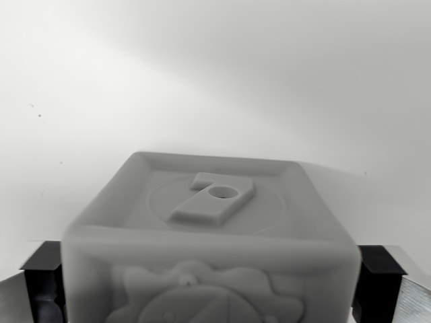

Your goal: Destack cube

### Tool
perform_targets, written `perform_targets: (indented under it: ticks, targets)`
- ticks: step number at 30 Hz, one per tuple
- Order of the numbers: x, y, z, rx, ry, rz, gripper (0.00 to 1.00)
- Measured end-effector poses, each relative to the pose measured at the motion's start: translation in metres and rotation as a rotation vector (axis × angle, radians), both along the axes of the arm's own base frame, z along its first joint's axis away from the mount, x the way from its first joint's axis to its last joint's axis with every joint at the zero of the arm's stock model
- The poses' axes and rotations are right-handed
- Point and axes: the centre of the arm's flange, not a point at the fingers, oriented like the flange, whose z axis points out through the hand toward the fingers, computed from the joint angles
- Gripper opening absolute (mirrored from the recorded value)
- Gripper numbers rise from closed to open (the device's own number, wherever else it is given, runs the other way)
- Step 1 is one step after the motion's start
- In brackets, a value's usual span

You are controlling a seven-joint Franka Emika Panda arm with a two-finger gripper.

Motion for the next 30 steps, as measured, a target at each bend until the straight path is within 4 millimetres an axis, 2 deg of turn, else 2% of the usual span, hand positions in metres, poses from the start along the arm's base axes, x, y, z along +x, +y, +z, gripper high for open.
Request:
perform_targets:
  ticks: [19, 30]
  targets:
    - [0.000, 0.000, 0.001, 0.000, -0.001, 0.000, 1.00]
    - [0.001, 0.000, 0.023, -0.001, -0.005, 0.000, 1.00]
